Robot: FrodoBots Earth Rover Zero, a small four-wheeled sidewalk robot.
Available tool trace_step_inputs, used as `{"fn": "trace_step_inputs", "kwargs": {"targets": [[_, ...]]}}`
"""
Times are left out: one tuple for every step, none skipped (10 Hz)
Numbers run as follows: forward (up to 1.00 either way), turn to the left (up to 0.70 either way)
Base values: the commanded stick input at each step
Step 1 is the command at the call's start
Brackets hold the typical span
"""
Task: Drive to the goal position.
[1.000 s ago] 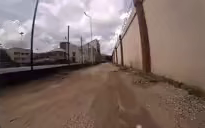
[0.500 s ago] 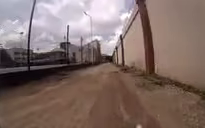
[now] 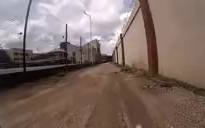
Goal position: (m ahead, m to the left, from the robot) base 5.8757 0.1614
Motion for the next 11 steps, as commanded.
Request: {"fn": "trace_step_inputs", "kwargs": {"targets": [[0.5, 0.0], [0.5, 0.0], [0.5, 0.0], [0.5, 0.0], [0.5, 0.0], [0.5, 0.0], [0.5, 0.0], [0.5, 0.0], [0.5, 0.0], [0.5, 0.0], [0.5, 0.0]]}}
